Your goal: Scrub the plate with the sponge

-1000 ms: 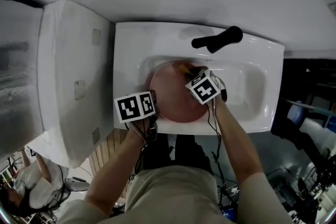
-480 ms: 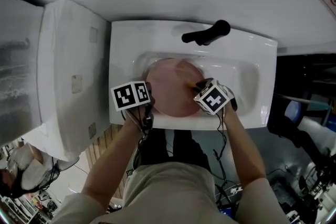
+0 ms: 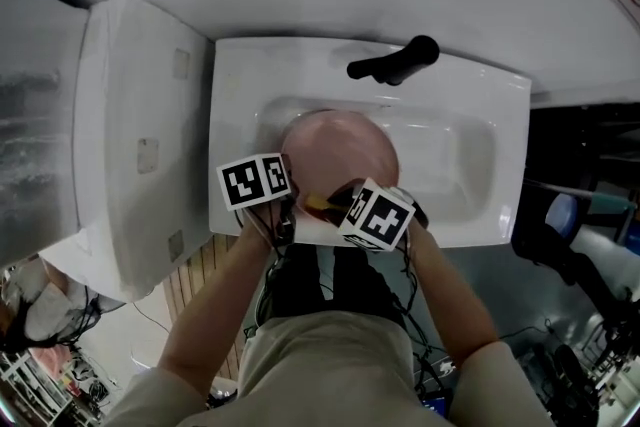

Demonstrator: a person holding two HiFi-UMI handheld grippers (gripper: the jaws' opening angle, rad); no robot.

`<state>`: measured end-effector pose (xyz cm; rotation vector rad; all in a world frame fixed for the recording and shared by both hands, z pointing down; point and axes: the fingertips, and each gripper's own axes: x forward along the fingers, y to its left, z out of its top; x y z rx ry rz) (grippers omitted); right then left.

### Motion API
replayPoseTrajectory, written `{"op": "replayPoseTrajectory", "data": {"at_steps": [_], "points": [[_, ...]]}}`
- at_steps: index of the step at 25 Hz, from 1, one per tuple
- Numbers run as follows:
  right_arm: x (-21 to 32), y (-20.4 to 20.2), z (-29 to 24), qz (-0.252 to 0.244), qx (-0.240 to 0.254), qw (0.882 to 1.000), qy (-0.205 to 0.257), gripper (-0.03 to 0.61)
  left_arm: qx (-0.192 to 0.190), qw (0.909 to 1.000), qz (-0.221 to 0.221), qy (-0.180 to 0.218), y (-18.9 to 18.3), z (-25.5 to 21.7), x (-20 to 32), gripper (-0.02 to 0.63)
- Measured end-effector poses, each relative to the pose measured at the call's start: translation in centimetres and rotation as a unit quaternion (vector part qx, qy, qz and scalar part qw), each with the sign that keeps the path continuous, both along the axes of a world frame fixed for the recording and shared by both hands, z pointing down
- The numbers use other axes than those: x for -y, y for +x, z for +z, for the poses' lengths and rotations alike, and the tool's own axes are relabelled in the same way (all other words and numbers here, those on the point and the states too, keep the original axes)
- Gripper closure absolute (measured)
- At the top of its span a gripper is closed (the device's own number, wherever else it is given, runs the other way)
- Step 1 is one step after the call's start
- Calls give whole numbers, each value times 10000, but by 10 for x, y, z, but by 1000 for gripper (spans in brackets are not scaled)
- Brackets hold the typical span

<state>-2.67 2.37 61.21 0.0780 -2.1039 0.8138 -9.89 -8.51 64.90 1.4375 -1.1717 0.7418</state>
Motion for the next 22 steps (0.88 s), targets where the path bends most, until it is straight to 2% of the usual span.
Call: {"op": "replayPoseTrajectory", "data": {"at_steps": [3,11,14,18,22], "points": [[11,-20,6,33,130,9999,62,508,-106,9997,-175,-98,-3,1,-1,589],[74,-34,39,736,125,9966,353,511,-305,9982,-448,-257,-5,2,-2,586],[100,-27,55,1045,-60,9936,432,511,-269,9986,-404,-212,-3,1,-2,586],[123,-17,64,1146,-331,9913,561,513,-155,9996,-196,-134,0,1,-3,588],[129,18,83,1335,-969,9841,664,512,-197,9995,-223,-127,3,3,-2,588]]}}
